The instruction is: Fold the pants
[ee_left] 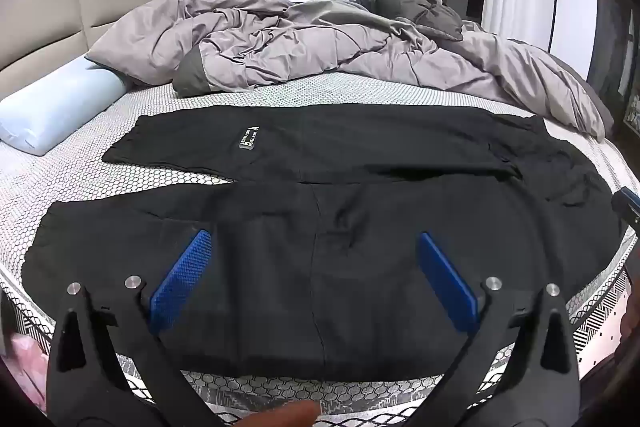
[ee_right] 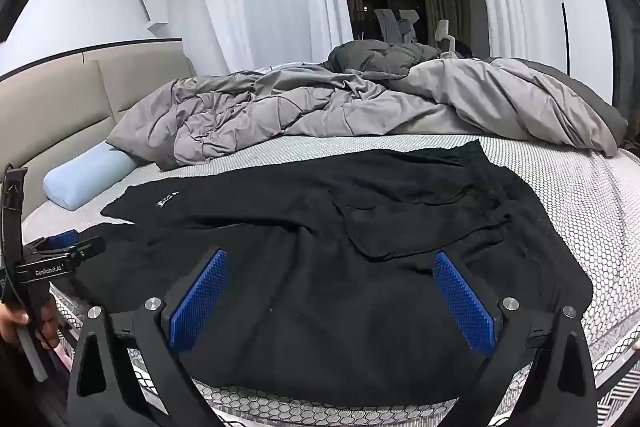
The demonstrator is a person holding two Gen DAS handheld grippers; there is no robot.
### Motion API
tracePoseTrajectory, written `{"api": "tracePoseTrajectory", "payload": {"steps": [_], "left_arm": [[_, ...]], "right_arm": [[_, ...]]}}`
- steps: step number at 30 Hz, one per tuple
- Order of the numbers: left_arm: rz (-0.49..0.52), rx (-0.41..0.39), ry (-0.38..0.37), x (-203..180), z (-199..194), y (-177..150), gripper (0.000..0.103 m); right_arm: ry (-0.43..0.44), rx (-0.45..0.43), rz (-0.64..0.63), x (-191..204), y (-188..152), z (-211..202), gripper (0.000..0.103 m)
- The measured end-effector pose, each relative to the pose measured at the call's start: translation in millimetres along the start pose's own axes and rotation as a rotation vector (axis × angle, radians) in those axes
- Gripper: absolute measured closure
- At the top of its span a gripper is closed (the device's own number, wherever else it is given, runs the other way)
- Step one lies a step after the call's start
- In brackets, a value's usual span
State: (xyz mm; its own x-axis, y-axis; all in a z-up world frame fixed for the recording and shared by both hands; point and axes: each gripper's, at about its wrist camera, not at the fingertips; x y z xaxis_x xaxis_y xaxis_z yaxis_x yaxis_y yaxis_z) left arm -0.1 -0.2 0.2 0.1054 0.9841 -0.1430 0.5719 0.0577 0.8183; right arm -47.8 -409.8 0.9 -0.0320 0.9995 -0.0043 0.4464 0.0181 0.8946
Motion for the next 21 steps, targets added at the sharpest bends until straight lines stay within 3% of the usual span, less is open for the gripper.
{"api": "tracePoseTrajectory", "payload": {"steps": [21], "left_arm": [[-0.019, 0.005, -0.022, -2.6, 1.4, 2.3, 0.001]], "right_arm": [[-0.01, 0.013, 0.016, -3.5, 0.2, -2.3, 0.0]]}}
Point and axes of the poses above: each gripper's, at about its wrist camera, not at the fingertips, and z roughly the way its jaws point, x to its left, y to its top, and after that the axes turned 10 degrees about -y, right-handed
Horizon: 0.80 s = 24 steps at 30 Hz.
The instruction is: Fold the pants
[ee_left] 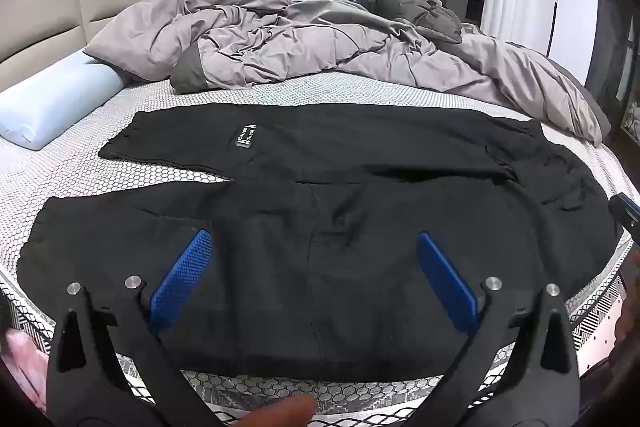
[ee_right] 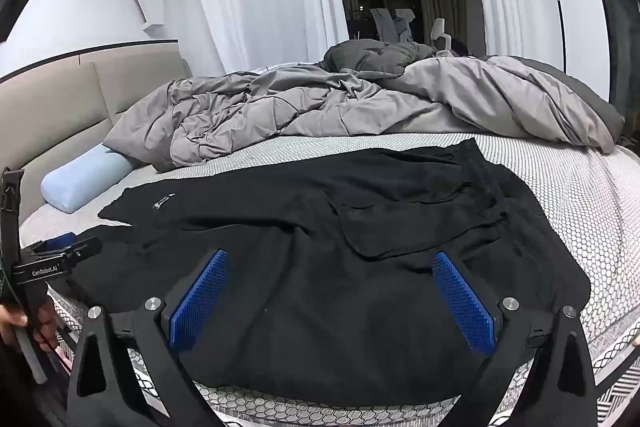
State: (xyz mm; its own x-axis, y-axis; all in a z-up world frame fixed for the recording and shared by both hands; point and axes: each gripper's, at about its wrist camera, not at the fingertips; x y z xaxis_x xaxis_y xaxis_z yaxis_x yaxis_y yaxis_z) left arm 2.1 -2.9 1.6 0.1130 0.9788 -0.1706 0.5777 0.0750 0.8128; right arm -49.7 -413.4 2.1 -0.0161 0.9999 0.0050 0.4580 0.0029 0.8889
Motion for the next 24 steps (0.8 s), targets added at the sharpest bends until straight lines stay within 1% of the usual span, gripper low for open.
{"api": "tracePoseTrajectory", "payload": {"steps": [2, 5, 24], "left_arm": [[-0.004, -0.005, -0.019, 3.2, -3.6, 0.6, 0.001], [0.002, -0.013, -0.023, 0.7, -5.3, 0.2, 0.001], [0.008, -0.011, -0.021, -3.9, -4.6, -1.0, 0.001]], "right_arm": [[0.002, 0.0, 0.001, -0.6, 0.0, -0.1, 0.0], [0.001, -0.001, -0.003, -0.2, 0.3, 0.0, 0.0], [0.002, -0.004, -0.011, 0.8, -0.9, 1.5, 0.0]]}}
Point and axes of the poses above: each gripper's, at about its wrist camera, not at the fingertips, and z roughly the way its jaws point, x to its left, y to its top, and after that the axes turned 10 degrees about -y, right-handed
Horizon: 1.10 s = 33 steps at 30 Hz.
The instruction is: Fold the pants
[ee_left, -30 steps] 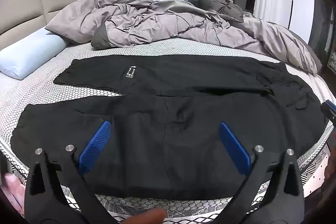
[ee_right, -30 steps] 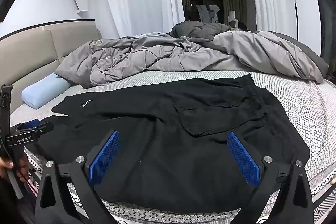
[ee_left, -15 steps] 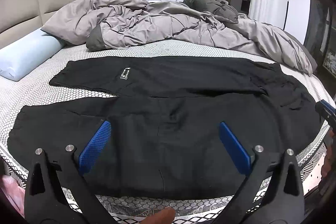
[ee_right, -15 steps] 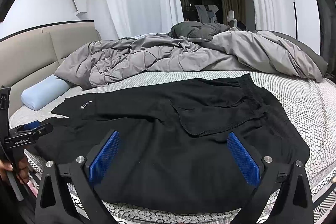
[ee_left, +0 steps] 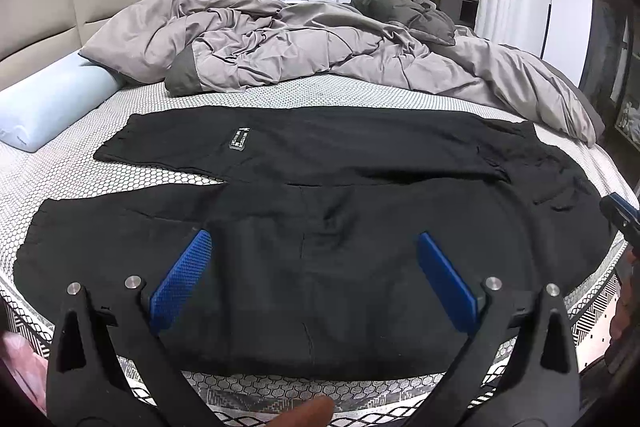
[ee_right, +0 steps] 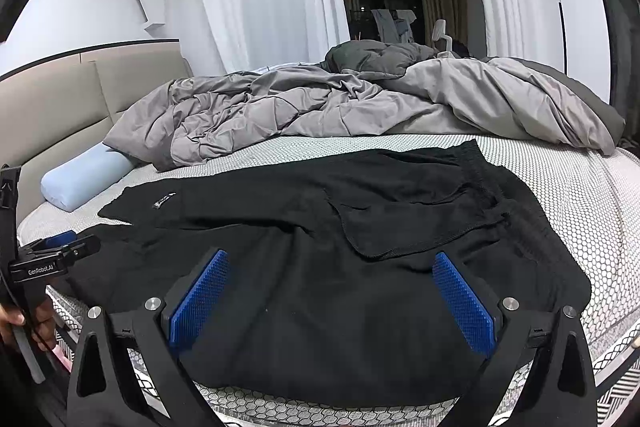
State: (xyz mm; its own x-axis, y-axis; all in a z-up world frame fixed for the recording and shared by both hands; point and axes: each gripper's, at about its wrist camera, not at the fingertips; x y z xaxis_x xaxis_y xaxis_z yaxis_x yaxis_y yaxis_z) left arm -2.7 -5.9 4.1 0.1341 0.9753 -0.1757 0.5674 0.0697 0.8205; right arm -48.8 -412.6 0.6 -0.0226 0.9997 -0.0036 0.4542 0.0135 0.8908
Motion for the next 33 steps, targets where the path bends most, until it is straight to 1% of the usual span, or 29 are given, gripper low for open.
{"api": "tracePoseTrajectory", "payload": {"steps": [33], "left_arm": [[-0.005, 0.0, 0.002, -0.6, 0.9, 0.5, 0.001]], "right_arm": [[-0.009, -0.003, 0.009, -2.2, -1.2, 0.4, 0.0]]}}
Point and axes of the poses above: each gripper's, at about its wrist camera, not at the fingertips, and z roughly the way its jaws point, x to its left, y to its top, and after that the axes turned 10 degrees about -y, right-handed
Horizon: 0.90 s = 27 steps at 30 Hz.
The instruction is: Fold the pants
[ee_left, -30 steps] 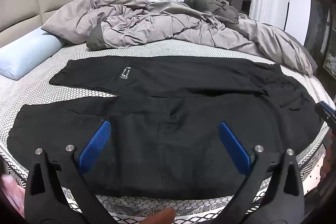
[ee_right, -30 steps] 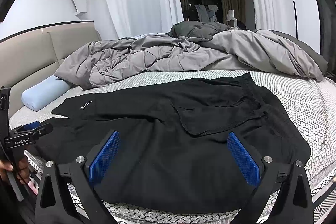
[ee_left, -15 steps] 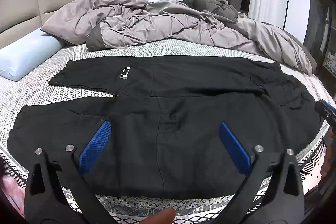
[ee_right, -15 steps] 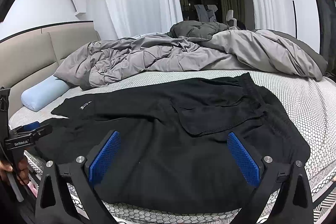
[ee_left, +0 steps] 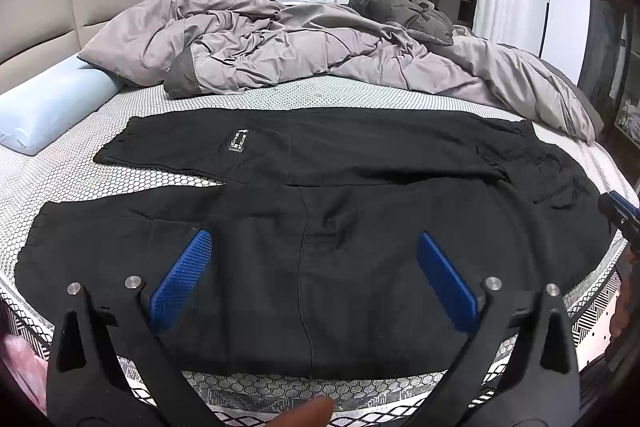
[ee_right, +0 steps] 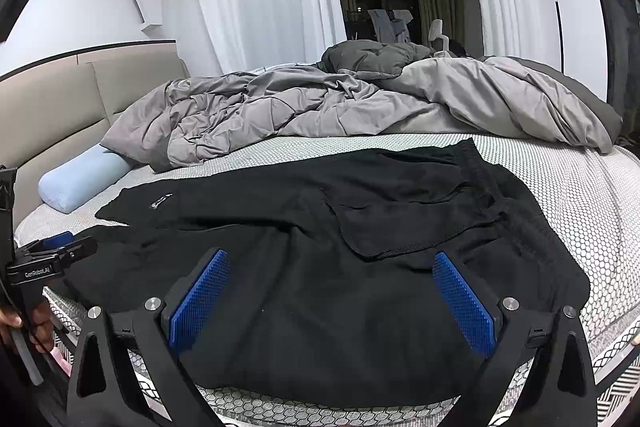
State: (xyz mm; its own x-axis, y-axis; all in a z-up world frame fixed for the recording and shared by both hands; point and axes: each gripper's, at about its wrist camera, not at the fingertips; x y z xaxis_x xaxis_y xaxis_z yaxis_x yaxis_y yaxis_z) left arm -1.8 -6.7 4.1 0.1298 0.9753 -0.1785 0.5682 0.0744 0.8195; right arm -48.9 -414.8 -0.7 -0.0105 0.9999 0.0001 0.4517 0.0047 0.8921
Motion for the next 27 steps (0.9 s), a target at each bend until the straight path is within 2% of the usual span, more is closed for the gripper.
{"api": "tracePoseTrajectory", "payload": {"steps": [17, 23, 27], "left_arm": [[-0.002, 0.001, 0.003, 0, -1, 1, 0.001], [-0.047, -0.002, -0.007, 11, -10, 7, 0.001], [-0.068, -0.049, 0.006, 40, -30, 20, 0.001]], "right_arm": [[0.006, -0.004, 0.015, -4, 2, -1, 0.0], [0.102, 0.114, 0.089, -13, 3, 17, 0.0], [0.085, 0.178, 0.007, -7, 2, 23, 0.0]]}}
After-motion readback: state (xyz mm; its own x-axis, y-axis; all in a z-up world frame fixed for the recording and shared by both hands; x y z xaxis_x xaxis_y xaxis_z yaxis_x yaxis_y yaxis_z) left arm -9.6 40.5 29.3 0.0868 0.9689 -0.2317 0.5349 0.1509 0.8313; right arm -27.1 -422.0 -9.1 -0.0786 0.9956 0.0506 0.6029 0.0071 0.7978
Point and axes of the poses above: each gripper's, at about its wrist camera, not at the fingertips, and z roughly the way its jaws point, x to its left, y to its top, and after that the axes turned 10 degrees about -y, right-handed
